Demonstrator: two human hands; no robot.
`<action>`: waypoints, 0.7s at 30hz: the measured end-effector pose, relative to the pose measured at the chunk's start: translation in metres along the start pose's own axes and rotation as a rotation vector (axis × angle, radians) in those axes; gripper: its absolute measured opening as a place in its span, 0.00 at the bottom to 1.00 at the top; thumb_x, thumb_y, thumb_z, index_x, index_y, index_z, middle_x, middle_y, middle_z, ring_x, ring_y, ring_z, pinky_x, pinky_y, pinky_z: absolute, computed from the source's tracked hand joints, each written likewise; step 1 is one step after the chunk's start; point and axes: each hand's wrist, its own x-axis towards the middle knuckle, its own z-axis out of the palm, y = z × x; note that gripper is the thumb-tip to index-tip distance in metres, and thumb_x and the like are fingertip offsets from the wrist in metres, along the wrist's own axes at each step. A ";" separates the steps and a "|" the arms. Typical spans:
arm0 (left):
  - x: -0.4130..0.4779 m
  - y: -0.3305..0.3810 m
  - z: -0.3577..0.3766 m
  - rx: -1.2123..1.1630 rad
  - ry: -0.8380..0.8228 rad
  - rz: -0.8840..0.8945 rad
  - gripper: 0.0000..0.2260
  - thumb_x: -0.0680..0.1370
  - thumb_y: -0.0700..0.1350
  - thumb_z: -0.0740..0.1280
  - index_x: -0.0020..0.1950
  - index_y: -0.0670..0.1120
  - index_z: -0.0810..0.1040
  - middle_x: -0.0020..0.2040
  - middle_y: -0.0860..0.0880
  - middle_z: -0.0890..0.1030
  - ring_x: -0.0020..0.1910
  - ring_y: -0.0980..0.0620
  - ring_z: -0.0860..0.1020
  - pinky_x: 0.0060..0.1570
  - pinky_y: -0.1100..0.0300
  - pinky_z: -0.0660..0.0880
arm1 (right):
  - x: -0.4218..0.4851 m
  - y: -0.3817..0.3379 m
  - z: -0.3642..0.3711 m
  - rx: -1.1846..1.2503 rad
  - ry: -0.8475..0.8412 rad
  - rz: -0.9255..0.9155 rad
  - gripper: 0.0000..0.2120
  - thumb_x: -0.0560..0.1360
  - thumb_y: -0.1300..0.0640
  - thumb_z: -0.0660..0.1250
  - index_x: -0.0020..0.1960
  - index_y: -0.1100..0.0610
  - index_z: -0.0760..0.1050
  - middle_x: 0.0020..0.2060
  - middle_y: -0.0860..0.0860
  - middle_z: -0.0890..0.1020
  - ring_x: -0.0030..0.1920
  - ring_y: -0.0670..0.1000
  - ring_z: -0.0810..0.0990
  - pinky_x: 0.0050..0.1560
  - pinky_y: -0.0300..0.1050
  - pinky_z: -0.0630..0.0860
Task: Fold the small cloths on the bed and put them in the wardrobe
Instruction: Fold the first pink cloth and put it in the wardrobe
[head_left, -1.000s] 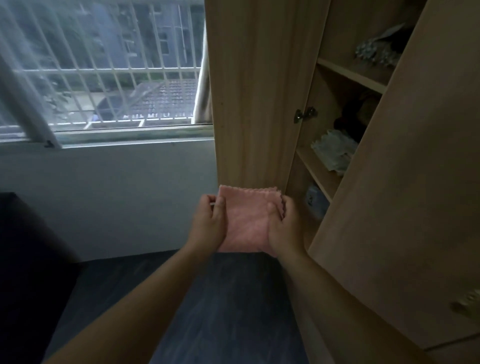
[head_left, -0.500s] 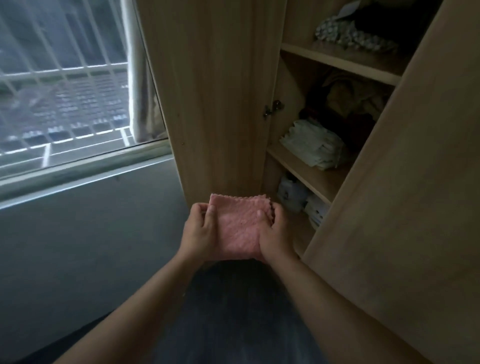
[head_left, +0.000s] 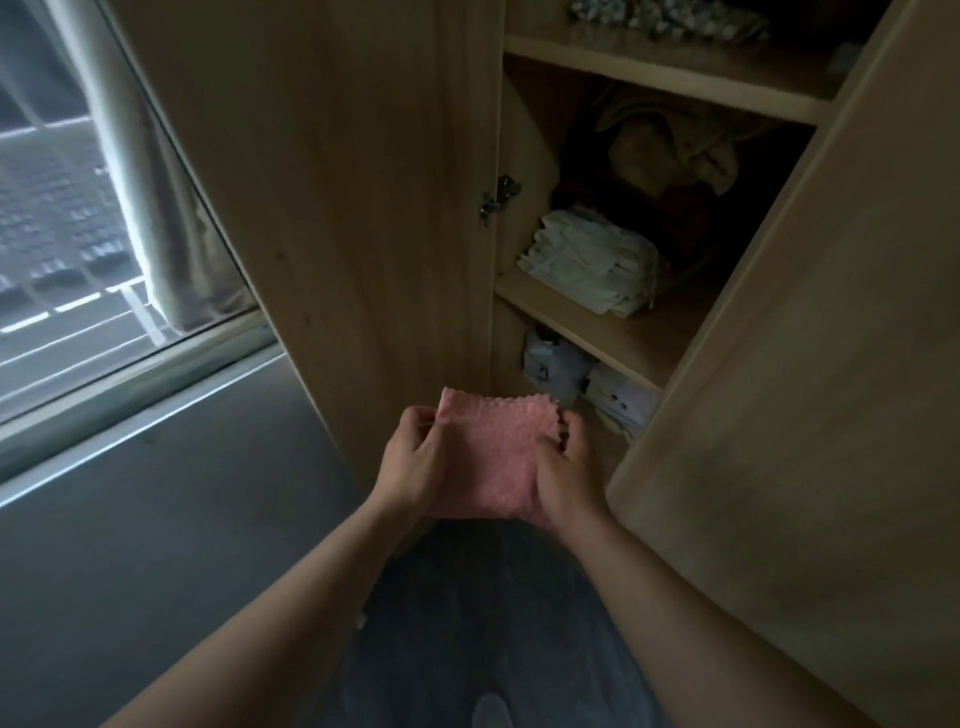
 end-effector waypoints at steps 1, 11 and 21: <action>0.007 0.001 0.004 0.012 -0.002 -0.002 0.03 0.82 0.52 0.61 0.53 0.58 0.73 0.52 0.56 0.80 0.48 0.58 0.79 0.39 0.63 0.72 | 0.007 0.002 -0.001 -0.002 0.011 0.005 0.23 0.81 0.53 0.60 0.75 0.44 0.62 0.66 0.47 0.73 0.61 0.48 0.74 0.59 0.48 0.75; 0.071 0.007 0.044 0.051 -0.076 0.051 0.04 0.83 0.50 0.62 0.50 0.53 0.74 0.46 0.56 0.80 0.44 0.56 0.80 0.38 0.63 0.75 | 0.076 0.022 -0.013 -0.050 0.068 0.027 0.18 0.82 0.52 0.60 0.71 0.43 0.65 0.55 0.39 0.73 0.53 0.41 0.74 0.47 0.34 0.72; 0.161 -0.044 0.089 0.124 -0.196 0.059 0.05 0.82 0.47 0.64 0.57 0.54 0.74 0.47 0.61 0.77 0.45 0.63 0.76 0.43 0.64 0.70 | 0.155 0.058 0.001 -0.132 0.229 0.114 0.14 0.82 0.54 0.61 0.68 0.47 0.69 0.47 0.36 0.74 0.51 0.44 0.76 0.52 0.44 0.74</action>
